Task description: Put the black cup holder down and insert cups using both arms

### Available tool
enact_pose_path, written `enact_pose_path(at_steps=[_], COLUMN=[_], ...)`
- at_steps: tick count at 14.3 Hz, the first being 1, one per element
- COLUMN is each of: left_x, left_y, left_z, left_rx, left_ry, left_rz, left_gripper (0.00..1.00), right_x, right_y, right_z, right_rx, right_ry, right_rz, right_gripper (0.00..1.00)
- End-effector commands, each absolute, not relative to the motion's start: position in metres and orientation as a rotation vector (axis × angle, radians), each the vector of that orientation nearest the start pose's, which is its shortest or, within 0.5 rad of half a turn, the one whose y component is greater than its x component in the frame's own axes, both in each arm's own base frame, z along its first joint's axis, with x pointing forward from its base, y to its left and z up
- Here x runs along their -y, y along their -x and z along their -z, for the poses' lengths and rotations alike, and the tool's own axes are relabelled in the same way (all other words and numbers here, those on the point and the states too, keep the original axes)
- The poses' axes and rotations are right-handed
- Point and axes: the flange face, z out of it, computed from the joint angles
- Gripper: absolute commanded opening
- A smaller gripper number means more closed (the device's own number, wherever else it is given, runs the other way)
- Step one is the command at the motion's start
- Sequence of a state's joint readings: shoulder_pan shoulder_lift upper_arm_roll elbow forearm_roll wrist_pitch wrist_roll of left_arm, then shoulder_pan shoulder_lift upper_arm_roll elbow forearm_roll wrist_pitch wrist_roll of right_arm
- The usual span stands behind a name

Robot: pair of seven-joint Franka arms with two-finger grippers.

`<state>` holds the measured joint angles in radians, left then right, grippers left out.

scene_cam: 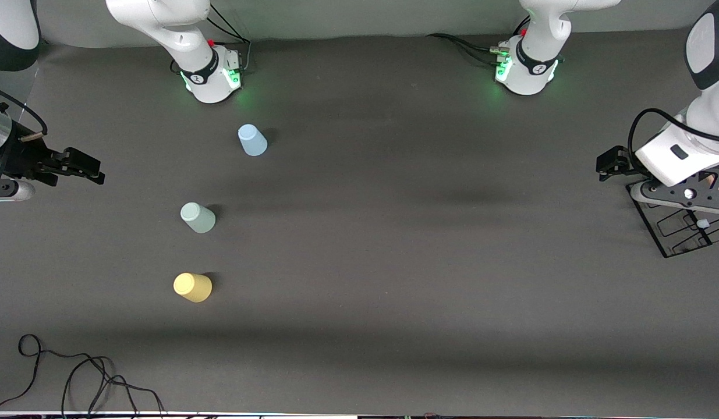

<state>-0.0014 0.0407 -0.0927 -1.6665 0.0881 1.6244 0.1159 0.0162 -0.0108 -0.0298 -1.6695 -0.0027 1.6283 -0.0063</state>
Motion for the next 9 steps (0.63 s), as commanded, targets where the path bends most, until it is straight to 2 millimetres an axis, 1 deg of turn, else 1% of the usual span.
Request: enact_pose_path(at_steps=[1,5,9], left_x=[0.0438,0.0456,0.0447], left_y=[-0.561,-0.5621,-0.562], left_z=[-0.5681,-0.5668,-0.5666], left_rx=[-0.324,-0.329,-0.327], left_ry=[3.047,3.047,3.047], left_rz=[-0.128,-0.125,-0.128], left_gripper=[1.0,1.0,1.0], right_x=[0.0023,0.0034,0.0087], right_y=[-0.5496,-0.5505,-0.5495], right_z=[-0.5981,-0.6006,-0.6028], right_rx=[0.011,0.009,-0.005], right_ry=[3.128,3.132,3.133], right_rz=[-0.029,-0.024,-0.019], right_gripper=[1.0,1.0,1.0])
